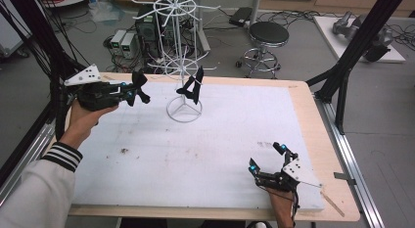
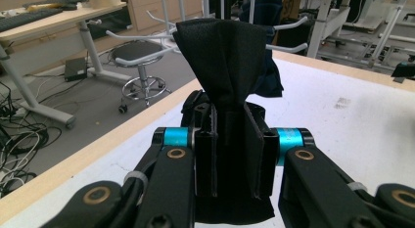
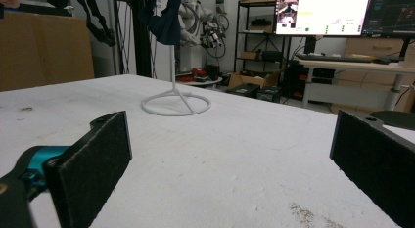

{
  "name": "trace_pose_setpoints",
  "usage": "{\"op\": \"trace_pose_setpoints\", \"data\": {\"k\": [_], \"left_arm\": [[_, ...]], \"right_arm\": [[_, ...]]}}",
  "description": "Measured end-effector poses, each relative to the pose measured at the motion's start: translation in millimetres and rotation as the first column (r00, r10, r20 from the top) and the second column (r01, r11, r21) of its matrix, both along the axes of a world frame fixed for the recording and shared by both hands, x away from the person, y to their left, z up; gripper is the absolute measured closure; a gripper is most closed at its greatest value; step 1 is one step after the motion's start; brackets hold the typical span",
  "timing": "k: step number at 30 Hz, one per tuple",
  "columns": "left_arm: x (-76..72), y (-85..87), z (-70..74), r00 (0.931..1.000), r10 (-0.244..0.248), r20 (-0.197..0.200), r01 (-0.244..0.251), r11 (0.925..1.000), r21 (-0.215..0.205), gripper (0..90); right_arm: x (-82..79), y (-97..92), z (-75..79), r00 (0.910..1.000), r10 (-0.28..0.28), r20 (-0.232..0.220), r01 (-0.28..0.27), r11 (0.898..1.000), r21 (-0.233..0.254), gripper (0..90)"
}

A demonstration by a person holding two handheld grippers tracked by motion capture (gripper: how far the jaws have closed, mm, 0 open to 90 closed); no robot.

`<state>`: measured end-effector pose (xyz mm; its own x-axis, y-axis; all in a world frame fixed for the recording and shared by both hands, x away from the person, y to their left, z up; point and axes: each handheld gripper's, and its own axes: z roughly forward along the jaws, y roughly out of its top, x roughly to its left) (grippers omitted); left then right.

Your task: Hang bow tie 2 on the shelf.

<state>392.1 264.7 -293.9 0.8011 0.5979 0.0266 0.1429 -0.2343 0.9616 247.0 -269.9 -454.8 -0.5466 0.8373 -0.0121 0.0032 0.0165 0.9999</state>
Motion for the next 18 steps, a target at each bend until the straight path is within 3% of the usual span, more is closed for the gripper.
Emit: {"op": "trace_pose_setpoints", "data": {"k": [18], "left_arm": [[4.8, -9.2, 22.6, 0.9998, 0.015, 0.010, -0.014, 0.9995, -0.028, 76.5]], "right_arm": [[0.6, -0.4, 0.1, 1.0000, -0.001, 0.008, 0.001, 1.000, -0.001, 1.0]]}}
